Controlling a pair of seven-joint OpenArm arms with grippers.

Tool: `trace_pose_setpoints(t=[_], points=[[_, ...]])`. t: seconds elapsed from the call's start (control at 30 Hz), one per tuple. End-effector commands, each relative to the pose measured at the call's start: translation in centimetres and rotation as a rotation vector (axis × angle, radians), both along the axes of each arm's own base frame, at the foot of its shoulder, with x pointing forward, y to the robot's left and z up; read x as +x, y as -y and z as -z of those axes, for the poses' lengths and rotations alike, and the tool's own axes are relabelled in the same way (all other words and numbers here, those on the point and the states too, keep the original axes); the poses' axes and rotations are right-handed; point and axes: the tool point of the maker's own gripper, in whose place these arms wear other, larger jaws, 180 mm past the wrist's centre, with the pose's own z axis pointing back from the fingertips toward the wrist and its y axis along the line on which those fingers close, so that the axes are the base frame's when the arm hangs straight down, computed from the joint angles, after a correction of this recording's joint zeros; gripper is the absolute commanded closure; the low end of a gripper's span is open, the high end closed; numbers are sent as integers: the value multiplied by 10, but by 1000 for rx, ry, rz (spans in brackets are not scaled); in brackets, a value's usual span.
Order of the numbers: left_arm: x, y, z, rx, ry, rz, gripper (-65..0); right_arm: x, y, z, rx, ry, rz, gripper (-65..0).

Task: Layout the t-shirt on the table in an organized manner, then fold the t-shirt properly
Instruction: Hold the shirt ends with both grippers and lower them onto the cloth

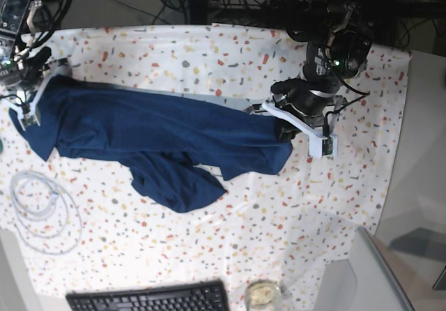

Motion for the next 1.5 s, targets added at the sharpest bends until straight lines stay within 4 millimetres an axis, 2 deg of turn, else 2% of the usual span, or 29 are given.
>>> trace_pose_setpoints(t=[0.0,1.13,1.33,1.47], points=[[5,-2,-10,5,41,-5,0,10,5,-10,-18,36,-6,-18],[3,1,-8,3,35,3,0,9,5,-9,-18,33,-6,-18],[3,1,-8,3,35,3,0,19,7,-15,-25,59,-4,-18],[4,-1,-8,4,35,-2,0,11,9,-11,-27,38,1,-18]])
